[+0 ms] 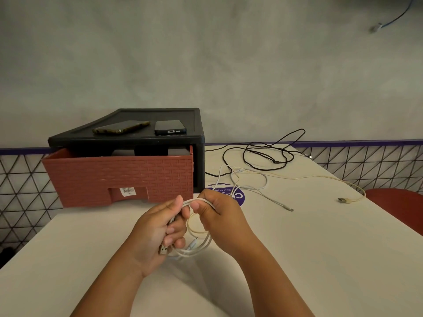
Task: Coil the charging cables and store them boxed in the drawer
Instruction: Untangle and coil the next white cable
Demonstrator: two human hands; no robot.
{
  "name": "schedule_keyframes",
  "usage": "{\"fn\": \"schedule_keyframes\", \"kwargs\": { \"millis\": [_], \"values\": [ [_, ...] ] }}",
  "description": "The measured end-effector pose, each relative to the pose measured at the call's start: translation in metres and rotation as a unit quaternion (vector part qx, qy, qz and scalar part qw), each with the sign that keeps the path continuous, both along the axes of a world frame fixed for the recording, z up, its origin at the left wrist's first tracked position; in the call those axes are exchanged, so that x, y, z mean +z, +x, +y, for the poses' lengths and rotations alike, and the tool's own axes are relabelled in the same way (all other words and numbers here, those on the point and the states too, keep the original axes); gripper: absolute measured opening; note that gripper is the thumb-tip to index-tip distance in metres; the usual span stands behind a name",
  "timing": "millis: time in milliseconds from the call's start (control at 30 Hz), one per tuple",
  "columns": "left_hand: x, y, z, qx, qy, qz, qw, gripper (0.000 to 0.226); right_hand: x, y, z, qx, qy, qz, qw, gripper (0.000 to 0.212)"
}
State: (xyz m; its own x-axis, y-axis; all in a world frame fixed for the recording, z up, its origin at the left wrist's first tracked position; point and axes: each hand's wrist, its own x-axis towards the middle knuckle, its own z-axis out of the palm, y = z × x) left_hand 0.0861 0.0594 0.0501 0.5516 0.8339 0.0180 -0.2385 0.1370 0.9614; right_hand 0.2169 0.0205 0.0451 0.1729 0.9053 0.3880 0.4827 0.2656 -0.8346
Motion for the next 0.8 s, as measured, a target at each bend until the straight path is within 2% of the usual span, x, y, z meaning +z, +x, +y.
{"fn": "schedule_keyframes", "kwargs": {
  "millis": [233,467,600,733,800],
  "values": [
    [0.0,-0.002,0.003,-0.009,-0.045,-0.056,0.997,0.03,0.002,-0.003,-0.002,0.0,0.008,0.027,1.0,0.03],
    [-0.001,-0.002,0.006,-0.015,-0.038,-0.065,0.997,0.03,0.001,-0.004,-0.001,-0.006,0.024,0.048,0.999,0.031],
    [-0.002,-0.003,0.008,-0.044,-0.073,-0.111,0.99,0.027,0.002,-0.004,-0.001,-0.012,0.033,0.07,0.997,0.031],
    [-0.005,-0.009,0.014,-0.134,-0.111,-0.224,0.959,0.036,0.003,-0.002,-0.001,-0.028,0.03,0.099,0.994,0.033],
    [-0.01,-0.011,0.022,-0.227,-0.128,-0.307,0.915,0.029,0.004,0.001,0.0,-0.057,0.028,0.086,0.994,0.036]
  ]
}}
